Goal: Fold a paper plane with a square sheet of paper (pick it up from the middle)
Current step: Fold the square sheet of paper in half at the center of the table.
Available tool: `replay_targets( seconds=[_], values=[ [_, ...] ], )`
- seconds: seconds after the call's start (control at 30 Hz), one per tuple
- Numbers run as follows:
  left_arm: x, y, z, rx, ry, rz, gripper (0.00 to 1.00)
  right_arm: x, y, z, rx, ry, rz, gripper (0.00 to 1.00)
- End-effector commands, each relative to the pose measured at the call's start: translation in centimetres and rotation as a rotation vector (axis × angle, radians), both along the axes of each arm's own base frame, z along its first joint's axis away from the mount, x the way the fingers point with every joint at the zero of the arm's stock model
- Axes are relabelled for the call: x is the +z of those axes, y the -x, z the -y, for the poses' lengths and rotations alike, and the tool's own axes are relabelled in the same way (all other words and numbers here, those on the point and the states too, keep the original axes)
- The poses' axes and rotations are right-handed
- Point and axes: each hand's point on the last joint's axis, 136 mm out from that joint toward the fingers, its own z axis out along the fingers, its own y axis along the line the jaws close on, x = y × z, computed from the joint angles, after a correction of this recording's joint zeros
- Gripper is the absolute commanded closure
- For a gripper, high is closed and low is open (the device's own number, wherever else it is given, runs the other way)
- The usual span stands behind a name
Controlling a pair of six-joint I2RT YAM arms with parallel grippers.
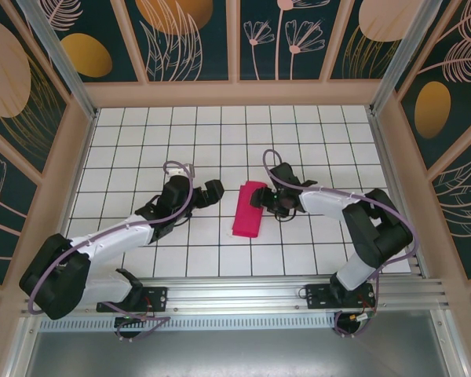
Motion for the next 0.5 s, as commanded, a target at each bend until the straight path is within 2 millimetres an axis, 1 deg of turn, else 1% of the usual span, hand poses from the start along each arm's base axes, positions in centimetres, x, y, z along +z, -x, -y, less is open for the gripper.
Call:
replay_targets(
  seconds=[0.0,0.07,0.2,0.3,0.47],
  values=[
    [1.0,-0.5,0.8,-0.026,0.008,0.032,0.02,0.6,-0.3,0.6,0.009,0.035,0.01,0.27],
    [1.0,-0.6,0.8,-0.024,0.009,0.031,0.02,0.4,-0.2,0.2,0.022,0.025,-0.001,0.25],
    [0.8,-0.7,1.0,-0.032,0.004,0.027,0.02,-0.1,0.2,-0.4,0.073,0.04,-0.01,0.24],
    [0.9,-0.7,1.1,-0.034,0.004,0.03,0.02,-0.7,0.3,0.0,0.067,0.069,-0.025,0.23],
    [0.9,-0.7,1.1,-0.036,0.008,0.032,0.01,-1.3,0.3,-0.1,0.095,0.088,-0.038,0.22]
  ],
)
